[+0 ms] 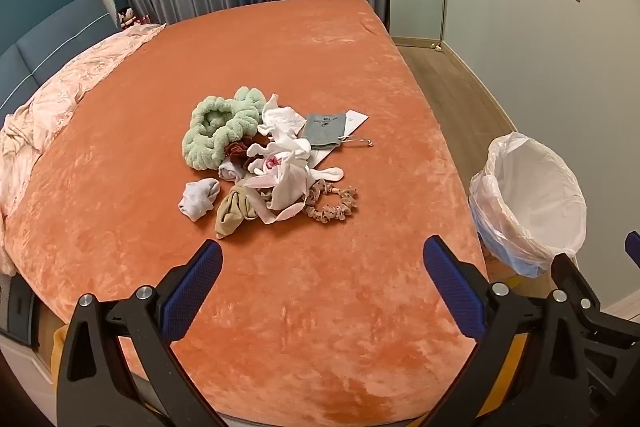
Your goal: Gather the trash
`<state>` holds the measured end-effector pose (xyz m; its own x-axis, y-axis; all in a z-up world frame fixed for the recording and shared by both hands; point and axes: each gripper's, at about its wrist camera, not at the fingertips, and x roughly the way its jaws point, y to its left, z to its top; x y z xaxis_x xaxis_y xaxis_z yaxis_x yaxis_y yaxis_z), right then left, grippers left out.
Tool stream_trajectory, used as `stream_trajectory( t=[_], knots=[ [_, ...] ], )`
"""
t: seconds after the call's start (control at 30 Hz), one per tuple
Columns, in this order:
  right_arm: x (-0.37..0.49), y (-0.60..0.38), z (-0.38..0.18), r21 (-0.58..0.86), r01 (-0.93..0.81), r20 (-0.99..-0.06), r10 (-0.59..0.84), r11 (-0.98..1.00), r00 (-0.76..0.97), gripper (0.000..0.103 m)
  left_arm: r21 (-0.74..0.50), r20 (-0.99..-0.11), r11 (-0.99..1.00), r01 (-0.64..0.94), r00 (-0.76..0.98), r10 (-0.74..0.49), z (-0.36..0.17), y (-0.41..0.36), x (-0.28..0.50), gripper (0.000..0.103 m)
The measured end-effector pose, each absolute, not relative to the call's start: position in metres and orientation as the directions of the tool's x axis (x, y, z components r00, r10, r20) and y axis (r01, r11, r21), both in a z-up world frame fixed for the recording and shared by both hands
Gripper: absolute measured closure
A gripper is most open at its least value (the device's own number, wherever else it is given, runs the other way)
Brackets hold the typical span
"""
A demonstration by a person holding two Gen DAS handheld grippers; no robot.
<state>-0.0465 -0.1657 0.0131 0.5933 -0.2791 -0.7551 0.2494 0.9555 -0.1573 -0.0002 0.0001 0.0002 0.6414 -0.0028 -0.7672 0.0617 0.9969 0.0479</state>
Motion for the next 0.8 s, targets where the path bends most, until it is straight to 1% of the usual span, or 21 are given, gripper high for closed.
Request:
stream_trajectory(
  t=[0.8],
  knots=[
    [-0.0478, -0.1674, 0.0208, -0.166, 0.257, -0.746, -0.292, 0.952, 0.598, 0.007, 0.033, -0.769, 0.998, 0.059, 0.639, -0.012, 0.0030, -0.0012, -0.0030, 0.008]
  ],
)
